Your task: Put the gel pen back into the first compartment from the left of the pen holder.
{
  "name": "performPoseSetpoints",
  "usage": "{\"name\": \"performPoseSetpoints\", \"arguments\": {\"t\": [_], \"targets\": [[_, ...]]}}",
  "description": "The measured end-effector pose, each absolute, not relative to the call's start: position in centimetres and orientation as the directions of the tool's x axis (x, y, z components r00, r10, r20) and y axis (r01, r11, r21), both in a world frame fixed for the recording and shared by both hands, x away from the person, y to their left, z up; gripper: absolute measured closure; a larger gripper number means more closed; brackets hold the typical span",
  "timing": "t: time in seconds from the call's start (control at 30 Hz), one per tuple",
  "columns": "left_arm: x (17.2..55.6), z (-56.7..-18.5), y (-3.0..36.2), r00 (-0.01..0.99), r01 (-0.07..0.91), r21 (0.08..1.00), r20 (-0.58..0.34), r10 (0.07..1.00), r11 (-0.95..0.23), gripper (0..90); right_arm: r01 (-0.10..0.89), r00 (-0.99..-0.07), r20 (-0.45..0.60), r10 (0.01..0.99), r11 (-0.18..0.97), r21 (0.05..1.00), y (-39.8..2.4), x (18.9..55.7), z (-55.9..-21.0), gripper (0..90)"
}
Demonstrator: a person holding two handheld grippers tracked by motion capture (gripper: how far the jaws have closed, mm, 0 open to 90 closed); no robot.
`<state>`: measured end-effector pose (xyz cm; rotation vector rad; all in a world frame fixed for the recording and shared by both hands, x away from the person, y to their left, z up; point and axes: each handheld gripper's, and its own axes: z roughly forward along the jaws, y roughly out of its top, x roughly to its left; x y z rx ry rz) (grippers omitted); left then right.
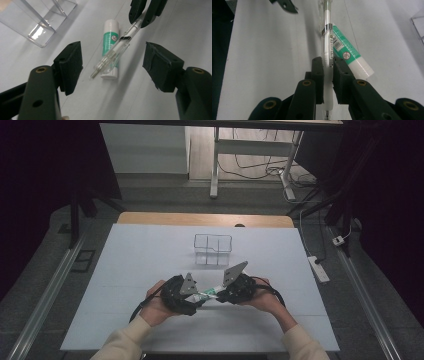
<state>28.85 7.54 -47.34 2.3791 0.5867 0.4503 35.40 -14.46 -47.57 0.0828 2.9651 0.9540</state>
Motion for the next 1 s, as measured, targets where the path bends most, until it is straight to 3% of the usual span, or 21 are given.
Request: {"name": "performPoseSetpoints", "arguments": {"t": [0.2, 0.5, 1.0], "targets": [[29.2, -47.7, 6.9, 0.85, 0.282, 0.631, 0.184, 0.493, -0.723, 31.9, 0.029, -0.999, -0.006, 0.041, 0.811, 0.584, -14.0, 35.3, -47.5, 78.8], [28.9, -47.9, 6.0, 0.862, 0.24, 0.599, 0.231, 0.452, -0.764, 41.0, 0.025, -1.0, 0.005, 0.028, 0.801, 0.599, -13.6, 35.2, -47.3, 78.8], [28.5, -48.4, 5.4, 0.885, 0.175, 0.515, 0.292, 0.364, -0.839, 70.4, 0.039, -0.999, 0.044, 0.015, 0.77, 0.636, -13.2, 35.0, -46.8, 78.7]]}}
